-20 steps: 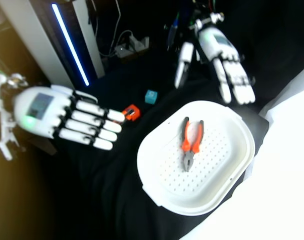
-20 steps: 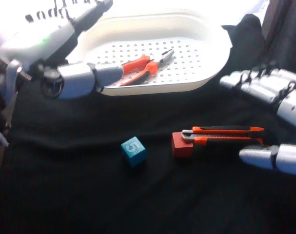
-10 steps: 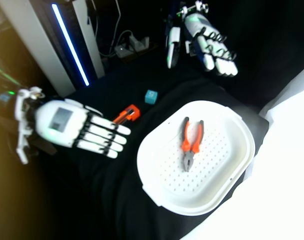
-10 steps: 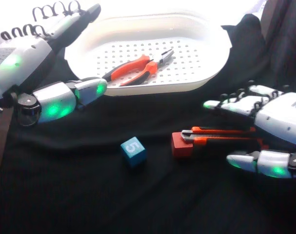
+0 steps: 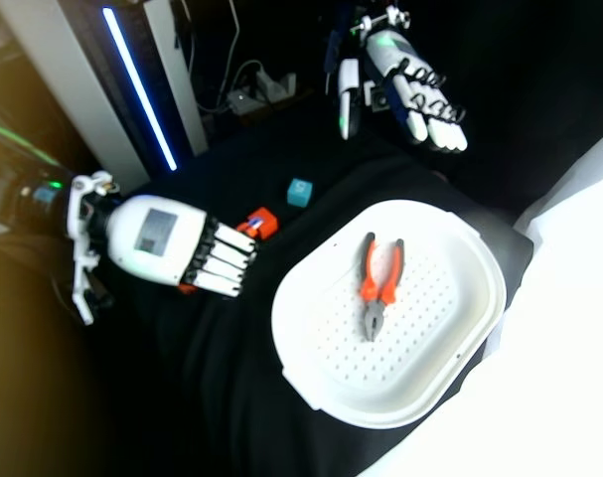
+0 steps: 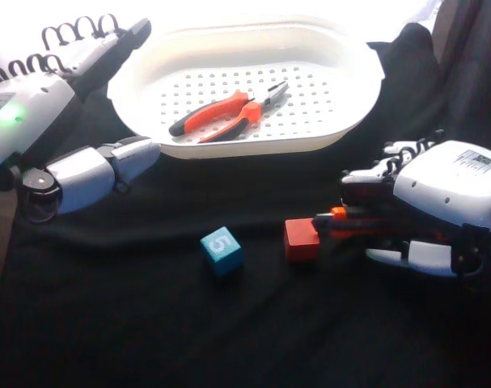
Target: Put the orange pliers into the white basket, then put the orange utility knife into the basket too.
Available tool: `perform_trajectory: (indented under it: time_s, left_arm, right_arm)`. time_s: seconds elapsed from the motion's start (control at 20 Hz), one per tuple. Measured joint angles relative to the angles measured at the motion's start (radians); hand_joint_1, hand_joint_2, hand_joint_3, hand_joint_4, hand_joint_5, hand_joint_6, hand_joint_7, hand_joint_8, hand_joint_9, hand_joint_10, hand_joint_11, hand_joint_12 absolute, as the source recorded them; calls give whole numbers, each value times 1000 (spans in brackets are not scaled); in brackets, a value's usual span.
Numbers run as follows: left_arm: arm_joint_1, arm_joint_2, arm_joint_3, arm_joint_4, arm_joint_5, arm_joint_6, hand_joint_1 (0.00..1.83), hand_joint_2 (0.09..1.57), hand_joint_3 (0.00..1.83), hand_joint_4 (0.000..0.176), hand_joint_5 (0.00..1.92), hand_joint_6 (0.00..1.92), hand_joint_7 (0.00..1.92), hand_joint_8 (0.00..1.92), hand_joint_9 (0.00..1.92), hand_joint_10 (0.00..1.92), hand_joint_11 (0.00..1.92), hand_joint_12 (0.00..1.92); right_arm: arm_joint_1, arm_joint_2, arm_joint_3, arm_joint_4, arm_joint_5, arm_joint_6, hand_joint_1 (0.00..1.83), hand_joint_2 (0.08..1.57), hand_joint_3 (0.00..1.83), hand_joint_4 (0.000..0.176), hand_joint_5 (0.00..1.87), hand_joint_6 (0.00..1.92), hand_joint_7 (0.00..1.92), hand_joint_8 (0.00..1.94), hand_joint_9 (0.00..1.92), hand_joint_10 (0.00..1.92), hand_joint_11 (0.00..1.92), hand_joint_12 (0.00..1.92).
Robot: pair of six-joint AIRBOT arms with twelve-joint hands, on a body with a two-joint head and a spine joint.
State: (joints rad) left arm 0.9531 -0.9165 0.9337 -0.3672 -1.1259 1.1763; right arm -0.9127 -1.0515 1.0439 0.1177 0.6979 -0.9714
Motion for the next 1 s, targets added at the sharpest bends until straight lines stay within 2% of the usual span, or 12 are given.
perform_trajectory:
  time_s: [0.1, 0.2, 0.3, 0.35, 0.4, 0.5, 0.55, 0.7, 0.75, 0.9, 0.95, 1.0]
  left_arm:
    - [13, 0, 0, -4, 0, -3, 544, 1291, 5, 89, 0, 0, 0, 0, 0, 0, 0, 0]
    - [18, 0, -2, -18, -2, -6, 539, 1295, 5, 81, 0, 0, 0, 0, 0, 0, 0, 0]
    - [31, 0, -11, -19, -26, -6, 534, 1298, 4, 71, 0, 0, 0, 0, 0, 0, 0, 0]
    - [37, 0, -12, -19, -27, -7, 495, 1284, 0, 101, 0, 0, 0, 0, 0, 0, 0, 0]
    - [46, 0, -13, -23, -28, -8, 487, 1289, 1, 83, 0, 0, 0, 0, 0, 0, 0, 0]
    - [63, 0, -19, -42, -40, -9, 523, 1306, 6, 81, 0, 0, 0, 0, 0, 0, 0, 0]
    - [72, 1, -24, -47, -49, -10, 525, 1307, 6, 91, 0, 0, 0, 0, 0, 0, 0, 0]
    - [89, 1, -24, -59, -62, -19, 561, 1319, 8, 76, 0, 0, 0, 0, 0, 0, 0, 0]
    - [97, 1, -25, -62, -71, -22, 574, 1321, 6, 66, 0, 0, 0, 0, 0, 0, 0, 0]
    - [111, 1, -27, -71, -90, -25, 543, 1329, 5, 42, 0, 0, 0, 0, 0, 0, 0, 0]
    - [113, -1, -27, -81, -94, -29, 520, 1326, 3, 35, 0, 0, 0, 0, 0, 0, 0, 0]
    - [113, -4, -27, -86, -102, -29, 532, 1321, 1, 51, 0, 0, 0, 0, 0, 0, 0, 0]
  right_arm:
    - [0, 8, -5, -9, 2, 0, 1124, 1326, 0, 0, 494, 1577, 740, 1539, 610, 1497, 351, 1843]
    - [1, 25, -31, -18, 27, -2, 1154, 1315, 0, 0, 552, 1428, 731, 1648, 624, 1814, 561, 1918]
    - [6, 64, -72, -56, 86, 1, 1130, 1344, 6, 0, 500, 1490, 690, 1721, 574, 1908, 555, 1921]
    - [17, 79, -79, -72, 105, 1, 1130, 1348, 6, 0, 492, 1497, 685, 1730, 574, 1918, 551, 1921]
    - [55, 93, -82, -75, 113, 1, 1146, 1342, 1, 0, 513, 1443, 691, 1741, 615, 1918, 605, 1921]
    - [126, 107, -68, -89, 141, 1, 1151, 1330, 0, 0, 520, 1451, 720, 1667, 647, 1783, 647, 1921]
    - [160, 106, -56, -94, 145, 0, 1147, 1328, 0, 0, 521, 1458, 723, 1653, 648, 1759, 660, 1921]
    - [266, 69, -3, -138, 72, 1, 1159, 1309, 0, 0, 590, 1365, 711, 1677, 696, 1777, 773, 1921]
    - [312, 37, 32, -162, 29, 1, 1137, 1321, 2, 0, 598, 1383, 665, 1722, 621, 1773, 681, 1921]
    - [402, -63, 134, -166, -83, -9, 1160, 1327, 0, 0, 598, 1307, 658, 1813, 856, 1918, 999, 1921]
    - [427, -103, 177, -163, -134, -12, 1089, 1292, 0, 0, 656, 1416, 672, 1915, 925, 1920, 1092, 1921]
    - [438, -135, 210, -162, -164, -12, 1073, 1294, 2, 0, 650, 1460, 683, 1931, 993, 1921, 1165, 1921]
